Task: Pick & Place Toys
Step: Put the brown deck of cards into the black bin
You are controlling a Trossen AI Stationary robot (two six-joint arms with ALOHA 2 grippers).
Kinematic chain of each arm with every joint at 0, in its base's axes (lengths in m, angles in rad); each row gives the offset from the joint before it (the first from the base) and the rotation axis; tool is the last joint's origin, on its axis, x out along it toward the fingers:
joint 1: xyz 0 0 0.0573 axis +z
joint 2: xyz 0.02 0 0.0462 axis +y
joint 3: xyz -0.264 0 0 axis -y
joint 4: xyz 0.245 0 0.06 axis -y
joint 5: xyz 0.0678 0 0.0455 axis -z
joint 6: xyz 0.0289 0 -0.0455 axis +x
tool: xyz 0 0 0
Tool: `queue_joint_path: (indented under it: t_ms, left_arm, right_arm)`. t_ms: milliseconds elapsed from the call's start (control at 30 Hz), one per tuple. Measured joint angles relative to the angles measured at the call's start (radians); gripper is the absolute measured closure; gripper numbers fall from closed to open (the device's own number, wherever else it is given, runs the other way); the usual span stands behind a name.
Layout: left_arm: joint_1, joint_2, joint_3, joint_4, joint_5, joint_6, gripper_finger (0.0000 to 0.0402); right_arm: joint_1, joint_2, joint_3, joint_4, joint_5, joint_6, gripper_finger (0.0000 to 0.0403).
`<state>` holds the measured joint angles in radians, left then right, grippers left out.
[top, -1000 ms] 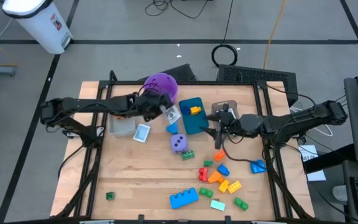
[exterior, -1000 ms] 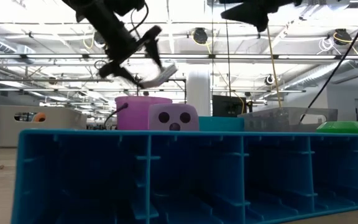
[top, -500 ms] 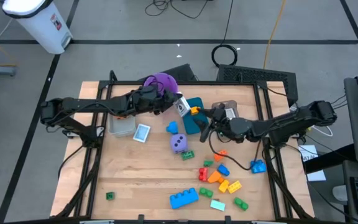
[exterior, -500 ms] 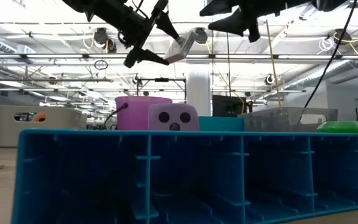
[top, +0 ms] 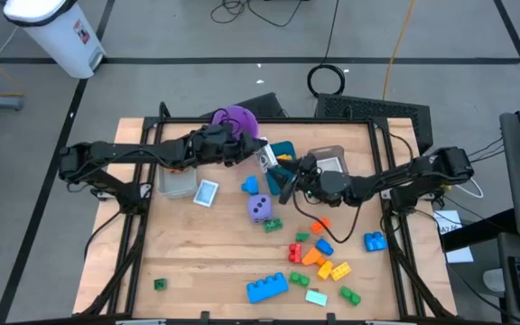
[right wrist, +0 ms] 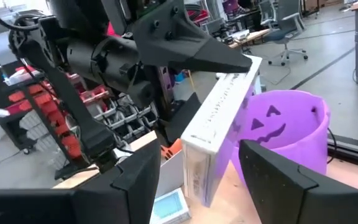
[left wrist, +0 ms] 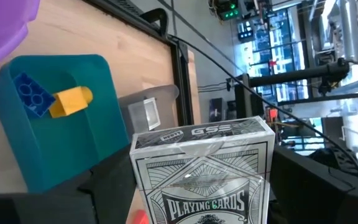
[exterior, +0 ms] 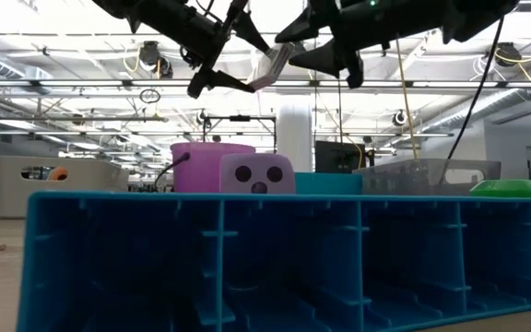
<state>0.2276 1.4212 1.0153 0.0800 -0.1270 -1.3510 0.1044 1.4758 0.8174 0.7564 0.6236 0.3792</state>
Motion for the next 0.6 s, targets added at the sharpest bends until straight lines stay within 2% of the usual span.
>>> queue_joint_path:
  t_ms: [167, 333, 433, 600]
  left_arm:
    - [0.000, 0.000, 0.000, -0.001, 0.030, 0.016, 0.0073]
    - [0.000, 0.000, 0.000, 0.000, 0.034, 0.041, 0.0080]
    - [0.002, 0.000, 0.000, 0.001, 0.041, 0.045, 0.0081]
    - [0.006, 0.000, 0.000, 0.002, 0.043, 0.072, 0.0065]
  right_arm:
    - [-0.014, 0.041, 0.043, -0.003, 0.001, 0.004, 0.0193]
    - [-0.020, 0.059, 0.064, -0.006, 0.000, 0.003, 0.0200]
    - [-0.020, 0.058, 0.065, -0.007, 0.003, 0.010, 0.0223]
    - [-0.033, 0.057, 0.065, -0.046, 0.012, 0.084, 0.0286]
